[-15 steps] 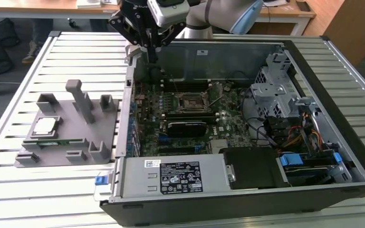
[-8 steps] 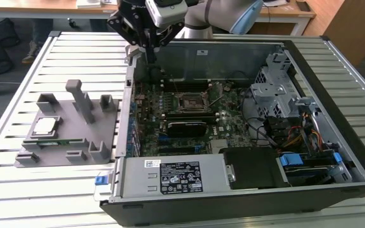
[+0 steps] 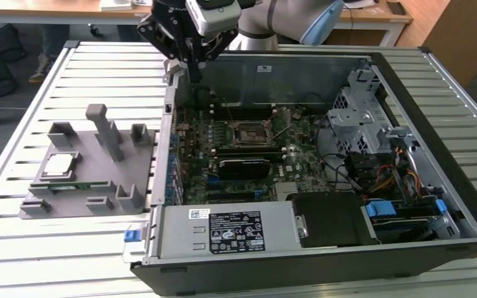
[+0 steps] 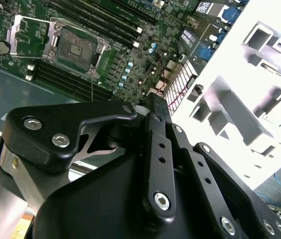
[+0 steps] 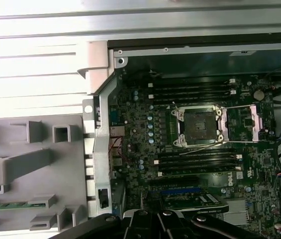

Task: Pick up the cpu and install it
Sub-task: 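Reach for the cpu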

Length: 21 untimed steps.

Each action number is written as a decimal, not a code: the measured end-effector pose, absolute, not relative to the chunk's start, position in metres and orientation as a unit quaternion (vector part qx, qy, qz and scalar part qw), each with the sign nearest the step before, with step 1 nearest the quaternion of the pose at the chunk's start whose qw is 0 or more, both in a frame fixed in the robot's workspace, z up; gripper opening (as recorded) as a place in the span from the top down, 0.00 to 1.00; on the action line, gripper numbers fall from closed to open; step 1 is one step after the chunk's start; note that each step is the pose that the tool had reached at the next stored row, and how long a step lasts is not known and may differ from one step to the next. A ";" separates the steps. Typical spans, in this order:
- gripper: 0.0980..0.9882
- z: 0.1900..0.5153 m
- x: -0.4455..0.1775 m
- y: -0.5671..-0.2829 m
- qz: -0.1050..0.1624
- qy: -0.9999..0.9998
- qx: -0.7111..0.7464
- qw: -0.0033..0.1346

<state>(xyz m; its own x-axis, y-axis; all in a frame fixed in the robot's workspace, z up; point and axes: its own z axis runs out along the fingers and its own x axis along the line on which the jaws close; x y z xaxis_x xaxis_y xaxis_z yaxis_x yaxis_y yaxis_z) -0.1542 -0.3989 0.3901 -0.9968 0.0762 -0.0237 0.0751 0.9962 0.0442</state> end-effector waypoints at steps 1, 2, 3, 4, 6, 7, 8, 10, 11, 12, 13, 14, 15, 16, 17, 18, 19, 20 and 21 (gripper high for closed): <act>0.99 0.390 -0.155 -0.399 0.022 0.999 0.038 0.013; 0.99 0.390 -0.155 -0.399 0.022 0.999 0.038 0.013; 0.99 0.390 -0.156 -0.399 0.022 0.999 0.038 0.013; 0.99 0.390 -0.156 -0.399 0.022 0.999 0.038 0.013; 0.99 0.390 -0.157 -0.399 0.022 0.999 0.038 0.013; 0.99 0.390 -0.158 -0.399 0.022 0.999 0.038 0.013; 0.99 0.390 -0.158 -0.399 0.022 0.999 0.038 0.013; 0.99 0.390 -0.159 -0.399 0.022 0.999 0.038 0.013; 0.99 0.390 -0.160 -0.399 0.022 0.999 0.038 0.013; 0.99 0.389 -0.161 -0.399 0.022 0.999 0.038 0.013; 0.99 0.389 -0.161 -0.399 0.022 0.999 0.038 0.013; 0.99 0.389 -0.162 -0.399 0.022 0.999 0.038 0.013; 0.99 0.389 -0.162 -0.399 0.022 0.999 0.038 0.013; 0.99 0.389 -0.163 -0.399 0.022 0.999 0.038 0.013; 0.99 0.389 -0.163 -0.399 0.022 0.999 0.038 0.013; 0.99 0.389 -0.164 -0.399 0.022 0.999 0.038 0.013; 0.99 0.389 -0.164 -0.399 0.022 0.999 0.038 0.013; 0.99 0.389 -0.165 -0.399 0.022 0.999 0.038 0.013; 0.99 0.389 -0.166 -0.399 0.022 0.999 0.038 0.013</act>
